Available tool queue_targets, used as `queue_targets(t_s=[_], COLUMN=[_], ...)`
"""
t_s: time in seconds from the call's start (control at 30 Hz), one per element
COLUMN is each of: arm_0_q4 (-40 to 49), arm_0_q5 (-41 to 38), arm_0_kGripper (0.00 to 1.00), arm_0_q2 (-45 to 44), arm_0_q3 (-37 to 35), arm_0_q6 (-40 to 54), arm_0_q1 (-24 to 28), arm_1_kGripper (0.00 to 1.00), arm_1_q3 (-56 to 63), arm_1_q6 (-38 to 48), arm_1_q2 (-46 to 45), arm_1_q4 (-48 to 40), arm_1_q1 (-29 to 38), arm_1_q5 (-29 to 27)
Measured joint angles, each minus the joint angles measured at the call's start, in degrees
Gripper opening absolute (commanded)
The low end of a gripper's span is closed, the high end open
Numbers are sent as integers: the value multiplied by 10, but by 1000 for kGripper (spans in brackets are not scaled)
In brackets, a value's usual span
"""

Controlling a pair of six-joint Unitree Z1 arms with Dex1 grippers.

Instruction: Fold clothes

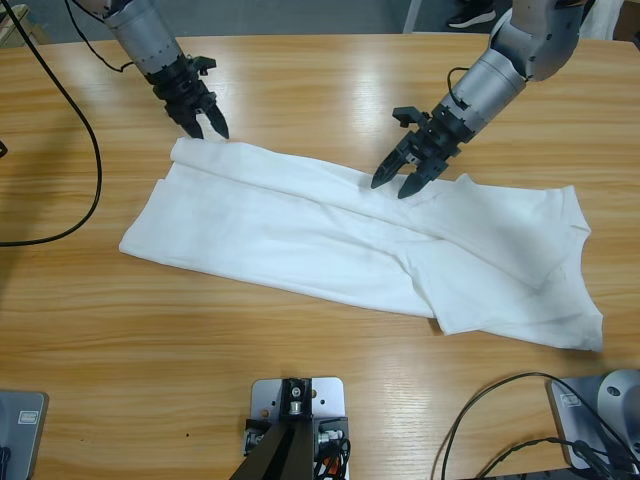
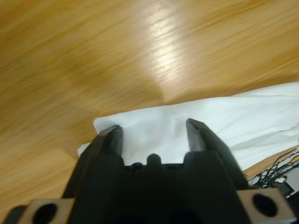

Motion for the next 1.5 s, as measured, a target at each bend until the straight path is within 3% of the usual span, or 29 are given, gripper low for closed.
queue_targets(t_s=[0.57, 0.97, 1.0, 1.1, 1.3, 1.5], arm_0_q4=[0, 0, 0, 0, 0, 0], arm_0_q5=[4, 4, 4, 4, 4, 4], arm_0_kGripper=[0, 0, 0, 0, 0, 0], arm_0_q2=[-4, -78, -82, -86, -86, -86], arm_0_q3=[29, 39, 41, 46, 53, 53], arm_0_q6=[8, 10, 10, 10, 12, 21], arm_0_q1=[5, 12, 12, 12, 12, 12], arm_1_kGripper=[775, 776, 792, 997, 1000, 1000], arm_1_q3=[0, 0, 0, 0, -6, -54], arm_1_q6=[0, 0, 0, 0, -9, -10], arm_1_q2=[0, 0, 0, 0, -1, -28], arm_1_q4=[0, 0, 0, 0, 15, 81], arm_1_q1=[0, -1, -1, -1, -1, -2], arm_1_q5=[0, 0, 0, 0, -4, -61])
